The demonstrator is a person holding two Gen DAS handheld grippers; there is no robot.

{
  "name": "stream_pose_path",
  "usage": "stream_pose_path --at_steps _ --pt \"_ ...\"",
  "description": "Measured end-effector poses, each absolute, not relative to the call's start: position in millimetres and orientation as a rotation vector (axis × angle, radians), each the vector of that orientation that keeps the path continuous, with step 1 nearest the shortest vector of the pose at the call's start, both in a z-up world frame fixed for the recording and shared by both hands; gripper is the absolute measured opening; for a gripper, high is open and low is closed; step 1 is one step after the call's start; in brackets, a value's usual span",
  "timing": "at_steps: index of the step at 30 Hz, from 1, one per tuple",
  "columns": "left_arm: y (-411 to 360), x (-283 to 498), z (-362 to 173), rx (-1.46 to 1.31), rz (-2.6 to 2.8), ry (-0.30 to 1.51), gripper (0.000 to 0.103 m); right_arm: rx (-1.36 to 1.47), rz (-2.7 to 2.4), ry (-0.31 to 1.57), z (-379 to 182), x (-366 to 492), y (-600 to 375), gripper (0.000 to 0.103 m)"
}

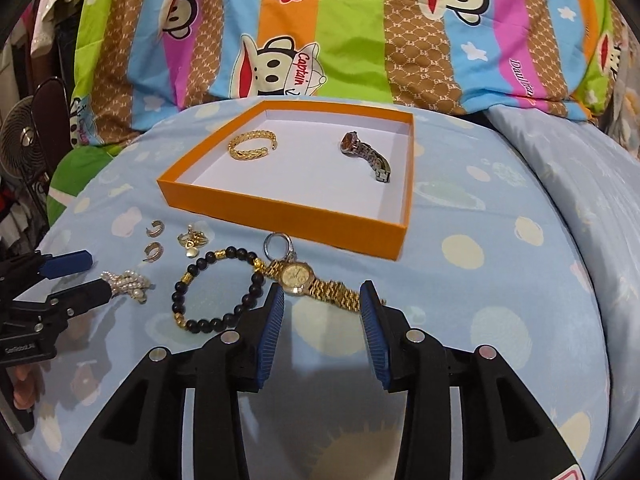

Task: Organize jewelry
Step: 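Withdraw both open tools from the box back toward the remaining jewelry, then grasp the gold watch with the right tool while the left tool grasps the pearl necklace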

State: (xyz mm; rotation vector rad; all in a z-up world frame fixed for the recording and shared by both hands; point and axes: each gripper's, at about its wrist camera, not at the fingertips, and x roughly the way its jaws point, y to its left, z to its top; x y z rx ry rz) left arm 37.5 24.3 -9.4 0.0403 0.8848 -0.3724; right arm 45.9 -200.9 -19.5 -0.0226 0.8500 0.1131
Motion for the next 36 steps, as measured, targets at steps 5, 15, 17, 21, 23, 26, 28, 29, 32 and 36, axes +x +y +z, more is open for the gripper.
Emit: stream_pose_path --at_steps 5,15,17,21,23,26,28,29,32,36 --pt "24 40 -11 0.031 -0.378 0.897 0.064 -0.050 0.168 0.910 -29 64 -194 0.048" --pt "19 39 -12 0.044 -0.406 0.899 0.064 -0.028 0.170 0.919 -30 57 -186 0.028" --pt "18 39 -12 0.048 -0.410 0.897 0.064 0.022 0.149 0.925 -30 50 -189 0.022" --pt "16 39 -12 0.057 -0.421 0.897 0.064 0.109 0.111 0.925 -30 34 -194 0.011" --pt "13 39 -12 0.071 -0.430 0.898 0.064 0.120 0.100 0.922 -30 28 -194 0.011" --pt "7 42 -13 0.096 -0.447 0.902 0.064 0.121 0.099 0.920 -30 23 -192 0.011" --pt "2 45 -13 0.112 -0.465 0.905 0.064 0.116 0.103 0.917 -29 23 -192 0.012" --pt "0 45 -14 0.124 -0.476 0.905 0.063 0.118 0.106 0.917 -29 23 -192 0.013" --pt "-7 47 -15 0.159 -0.498 0.904 0.063 0.113 0.105 0.915 -29 29 -192 0.019" --pt "-13 49 -16 0.180 -0.513 0.902 0.061 0.087 0.098 0.911 -29 38 -186 0.027"
